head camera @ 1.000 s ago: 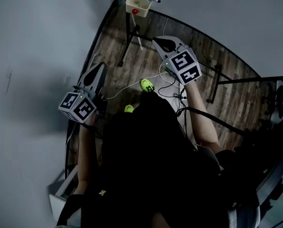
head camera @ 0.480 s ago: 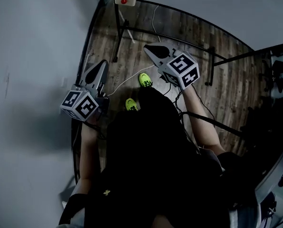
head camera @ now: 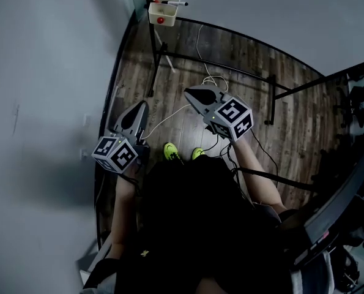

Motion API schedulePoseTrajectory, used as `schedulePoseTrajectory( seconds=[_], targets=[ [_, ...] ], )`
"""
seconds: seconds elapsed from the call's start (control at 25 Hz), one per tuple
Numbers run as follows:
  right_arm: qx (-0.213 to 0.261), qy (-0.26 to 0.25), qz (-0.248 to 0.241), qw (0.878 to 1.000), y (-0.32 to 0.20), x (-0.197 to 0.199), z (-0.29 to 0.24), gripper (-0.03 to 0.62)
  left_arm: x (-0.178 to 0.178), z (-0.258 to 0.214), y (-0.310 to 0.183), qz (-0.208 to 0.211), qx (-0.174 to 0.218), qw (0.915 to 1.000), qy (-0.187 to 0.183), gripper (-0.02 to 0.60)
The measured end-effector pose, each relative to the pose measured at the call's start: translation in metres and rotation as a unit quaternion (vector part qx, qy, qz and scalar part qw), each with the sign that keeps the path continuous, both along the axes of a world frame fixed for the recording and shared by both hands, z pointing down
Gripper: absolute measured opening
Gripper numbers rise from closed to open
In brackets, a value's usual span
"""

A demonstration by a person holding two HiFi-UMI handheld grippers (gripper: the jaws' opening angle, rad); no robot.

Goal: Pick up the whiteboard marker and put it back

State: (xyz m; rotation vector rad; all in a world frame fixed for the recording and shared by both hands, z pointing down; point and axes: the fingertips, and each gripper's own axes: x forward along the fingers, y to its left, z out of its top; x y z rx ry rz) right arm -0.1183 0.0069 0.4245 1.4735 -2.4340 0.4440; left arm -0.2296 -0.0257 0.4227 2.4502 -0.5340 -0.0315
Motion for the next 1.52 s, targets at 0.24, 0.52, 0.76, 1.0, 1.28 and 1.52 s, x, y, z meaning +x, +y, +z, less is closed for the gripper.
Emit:
schedulePoseTrajectory(
  seconds=[0.24,0.52,0.76,1.0,1.28,1.52],
  targets=[
    [0.005,-0.006,-0.014,1.000,0.016,-0.002,-0.005,0.002,0.027,0.004,0.019,0.022,-0.006,0.9997,-0.007,0.032],
    [0.009,-0.010,-0.017,1.000,0.027,0.003,-0.008,0.000,0.045,0.006,0.043,0.040,-0.028,0.9988,-0.004,0.032],
    [0.021,-0.008,-0.018,1.000,0.026,0.006,-0.014,0.000,0.055,0.006,0.050,0.050,-0.025,0.9984,-0.006,0.032],
    [0.029,-0.020,-0.016,0.999,0.028,0.006,-0.021,0.001,0.060,0.003,0.056,0.059,-0.006,0.9980,-0.021,0.032],
    [0.026,-0.021,-0.015,0.999,0.032,0.002,-0.021,0.000,0.062,0.003,0.059,0.069,-0.009,0.9974,-0.020,0.032],
    [0.026,-0.022,-0.014,0.999,0.034,0.002,-0.020,0.000,0.063,0.003,0.060,0.072,-0.013,0.9972,-0.018,0.032]
  ],
)
